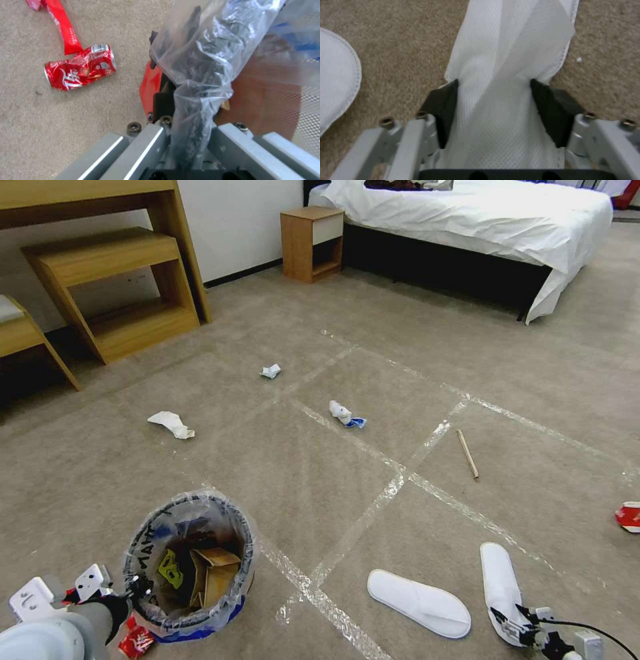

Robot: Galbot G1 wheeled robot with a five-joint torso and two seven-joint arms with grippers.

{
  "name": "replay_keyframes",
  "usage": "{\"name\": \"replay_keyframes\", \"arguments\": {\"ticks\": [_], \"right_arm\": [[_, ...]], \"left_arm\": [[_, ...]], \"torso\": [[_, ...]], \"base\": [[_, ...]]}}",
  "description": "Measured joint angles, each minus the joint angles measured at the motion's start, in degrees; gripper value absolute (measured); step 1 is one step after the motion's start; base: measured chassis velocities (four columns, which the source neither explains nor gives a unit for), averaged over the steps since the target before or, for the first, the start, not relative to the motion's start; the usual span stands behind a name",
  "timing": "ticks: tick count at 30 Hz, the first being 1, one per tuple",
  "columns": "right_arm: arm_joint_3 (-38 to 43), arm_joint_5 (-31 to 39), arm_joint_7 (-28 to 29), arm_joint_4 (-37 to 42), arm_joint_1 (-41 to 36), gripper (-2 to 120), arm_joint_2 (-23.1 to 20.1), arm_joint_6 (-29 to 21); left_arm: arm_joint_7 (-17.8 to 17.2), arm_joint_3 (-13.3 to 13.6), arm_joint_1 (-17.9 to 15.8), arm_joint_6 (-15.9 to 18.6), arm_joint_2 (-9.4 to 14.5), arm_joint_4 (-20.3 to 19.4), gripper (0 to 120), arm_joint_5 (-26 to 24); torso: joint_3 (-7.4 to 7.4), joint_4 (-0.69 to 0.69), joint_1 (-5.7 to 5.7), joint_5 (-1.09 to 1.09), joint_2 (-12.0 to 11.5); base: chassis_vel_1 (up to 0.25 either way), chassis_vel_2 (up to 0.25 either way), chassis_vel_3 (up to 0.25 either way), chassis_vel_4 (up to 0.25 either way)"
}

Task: Pick up the trash bin and place the garbage on the floor into it.

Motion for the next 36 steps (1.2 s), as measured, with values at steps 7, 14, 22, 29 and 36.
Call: {"name": "replay_keyframes", "arguments": {"ticks": [7, 14, 22, 29, 36], "right_arm": [[-1.37, -0.08, 0.55, -0.58, 1.13, 30, 0.26, 0.56], [-2.17, -0.8, 0.84, -1.26, 2.08, 6, 0.41, 1.18], [-1.93, -1.31, 0.82, -1.05, 2.18, 3, -0.17, 1.95], [1.19, 0.33, 2.39, 3.96, 2.26, 3, -2.08, 1.84], [4.5, 4.56, 4.66, 13.05, 3.06, 3, -5.58, 2.79]], "left_arm": [[0.0, -0.01, -0.09, 0.0, -0.06, 0.18, 0, 0.04], [0.0, -0.01, -0.32, 0.0, -0.09, 0.28, 0, 0.11], [0.0, 0.45, -1.05, 0.0, -0.09, 0.65, 0, 0.18], [-0.09, -0.46, -0.91, 0.0, 0.57, 0.07, 0, -0.74], [-0.87, -2.67, -0.58, 0.0, 1.71, -1.36, 0, -2.95]], "torso": [[0.0, 0.01, 0.0, 0.0, 0.0], [0.0, 0.07, 0.0, 0.09, 0.0], [0.01, 0.05, 0.0, 0.16, -0.01], [0.03, 0.06, 0.0, 0.13, -0.03], [0.02, 0.04, 0.0, 0.08, -0.03]], "base": [[0.0, 0.0, 0.0, 0.0], [0.0, 0.0, 0.0, 0.0], [0.0, 0.0, 0.0, 0.0], [0.0, 0.0, 0.0, 0.0], [0.0, 0.0, 0.0, 0.0]]}}
